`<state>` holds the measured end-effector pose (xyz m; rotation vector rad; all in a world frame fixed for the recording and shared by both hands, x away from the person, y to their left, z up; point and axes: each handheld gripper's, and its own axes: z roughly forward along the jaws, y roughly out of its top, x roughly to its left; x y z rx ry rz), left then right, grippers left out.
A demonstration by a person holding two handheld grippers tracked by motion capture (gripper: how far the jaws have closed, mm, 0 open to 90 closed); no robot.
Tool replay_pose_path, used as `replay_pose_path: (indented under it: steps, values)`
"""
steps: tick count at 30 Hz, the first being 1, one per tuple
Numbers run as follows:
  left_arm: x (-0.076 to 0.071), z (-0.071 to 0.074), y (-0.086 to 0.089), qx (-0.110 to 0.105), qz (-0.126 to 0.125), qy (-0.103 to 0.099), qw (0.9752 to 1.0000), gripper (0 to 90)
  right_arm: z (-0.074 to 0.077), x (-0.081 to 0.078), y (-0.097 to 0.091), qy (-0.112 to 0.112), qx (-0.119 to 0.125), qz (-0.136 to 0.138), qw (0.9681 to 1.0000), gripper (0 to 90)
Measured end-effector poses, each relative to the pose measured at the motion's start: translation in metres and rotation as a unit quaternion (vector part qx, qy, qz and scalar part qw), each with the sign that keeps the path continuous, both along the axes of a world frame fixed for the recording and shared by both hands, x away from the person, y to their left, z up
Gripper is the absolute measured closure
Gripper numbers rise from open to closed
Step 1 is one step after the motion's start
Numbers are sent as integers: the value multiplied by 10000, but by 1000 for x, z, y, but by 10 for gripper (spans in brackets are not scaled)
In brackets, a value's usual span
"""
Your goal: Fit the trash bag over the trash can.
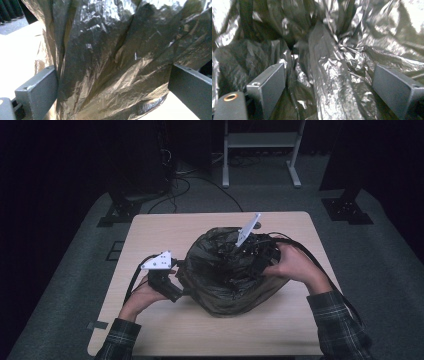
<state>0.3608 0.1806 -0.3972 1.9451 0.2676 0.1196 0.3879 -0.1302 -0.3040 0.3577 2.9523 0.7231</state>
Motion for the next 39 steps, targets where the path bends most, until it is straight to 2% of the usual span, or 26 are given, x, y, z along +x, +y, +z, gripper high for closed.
replay_pose_path:
  steps: [5, 8, 10, 14, 17, 21, 23, 26, 29, 32, 34, 39]
  values:
    - [0, -1, -1, 10, -5, 31, 10000, 0, -2, -1, 3, 210, -355, 40, 9991, 120]
    - [0, -1, -1, 22, 1, 34, 10000, 0, -3, -2, 7, 249, -677, 64, 9974, 120]
    - [0, -1, -1, 28, 8, 31, 10000, 0, -4, -2, 9, 381, -869, 59, 9955, 121]
    - [0, -2, -2, 54, -1, 38, 10000, 0, -5, -4, 11, 413, -1184, 57, 9921, 119]
    - [0, -2, -3, 57, -12, 40, 10000, 0, -5, -4, 12, 422, -1243, 59, 9913, 120]
    - [0, -2, -3, 44, 1, 45, 10000, 0, -1, -4, 11, 407, -1021, 80, 9939, 106]
    - [0, -2, -3, 41, 9, 45, 10000, 0, 5, -4, 11, 365, -764, 91, 9964, 105]
    - [0, -1, -3, 43, 10, 31, 10000, 0, 15, -4, 13, 167, -451, 44, 9988, 104]
    - [0, -1, -3, 25, 3, 28, 10000, 0, 23, -2, 19, 23, -252, -48, 9997, 103]
    - [1, -1, -3, 26, -4, 10, 10000, 0, 25, 0, 28, 26, -112, -25, 9999, 102]
    - [1, -1, -3, 28, -8, 9, 10000, 0, 24, 3, 36, -11, -142, -58, 9999, 102]
    - [1, -1, -3, -6, -6, 10, 10000, 0, 14, 19, 52, 4, 25, -182, 9998, 102]
